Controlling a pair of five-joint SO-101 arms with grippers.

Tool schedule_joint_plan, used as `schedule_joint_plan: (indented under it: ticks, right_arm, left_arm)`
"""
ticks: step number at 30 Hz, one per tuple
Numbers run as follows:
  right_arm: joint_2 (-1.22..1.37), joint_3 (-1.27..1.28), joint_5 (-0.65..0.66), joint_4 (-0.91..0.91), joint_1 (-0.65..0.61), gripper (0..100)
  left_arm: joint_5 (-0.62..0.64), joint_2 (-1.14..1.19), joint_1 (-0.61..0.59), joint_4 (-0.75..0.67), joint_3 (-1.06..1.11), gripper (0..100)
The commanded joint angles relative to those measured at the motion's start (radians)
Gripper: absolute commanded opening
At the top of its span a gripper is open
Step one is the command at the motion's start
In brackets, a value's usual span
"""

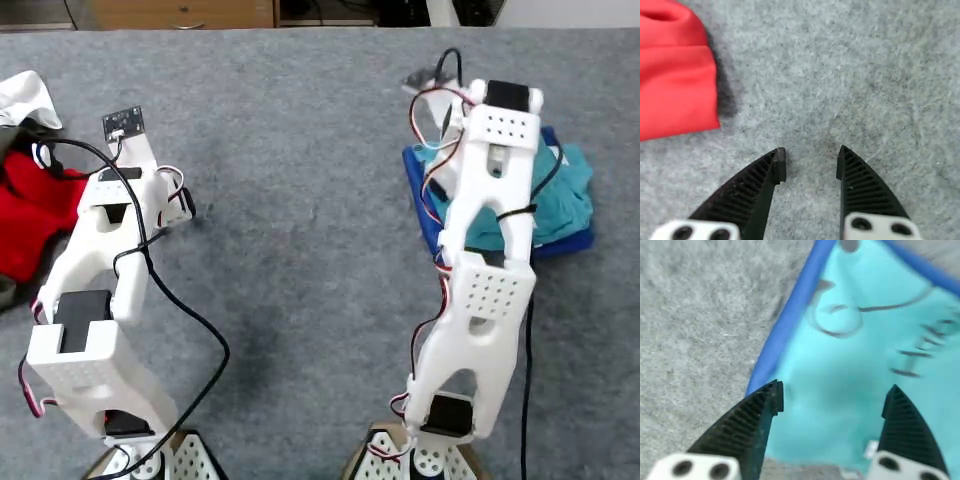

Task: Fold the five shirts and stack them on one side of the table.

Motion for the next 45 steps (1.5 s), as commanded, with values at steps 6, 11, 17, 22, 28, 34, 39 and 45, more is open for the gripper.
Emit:
schedule_joint_plan:
  ticks: [6, 11, 17, 22, 28, 34, 39, 45]
  right_arm:
    - [-0.433, 0.013, -0.104, 0.023, 0.07, 21.6]
    - [-0.521, 0.157, -0.13, 0.021, 0.209, 4.4]
    - [-0.469, 0.255, -0.126, -0.112, 0.355, 0.5]
    - [-0.309, 0.271, -0.124, -0.273, 0.424, 0.5]
    - [-0.104, 0.266, -0.124, -0.391, 0.47, 0.5]
    - [0.035, 0.266, -0.112, -0.542, 0.516, 0.5]
    - [0.07, 0.265, -0.043, -0.543, 0.522, 0.5]
    - [-0.045, 0.137, -0.038, -0.399, 0.521, 0.6]
  left_arm:
    - [0.002, -0.005, -0.005, 0.0, -0.046, 18]
    - [0.034, -0.007, -0.002, 0.006, -0.026, 18]
    - [0.034, -0.008, 0.003, 0.009, -0.02, 18]
    - [0.037, -0.008, -0.018, 0.086, -0.026, 15]
    - [0.064, -0.008, -0.063, 0.189, -0.018, 15]
    - [0.094, -0.008, -0.071, 0.21, -0.017, 15]
    - [0.086, -0.008, -0.068, 0.21, -0.017, 15]
    - [0.074, -0.008, -0.078, 0.212, -0.023, 15]
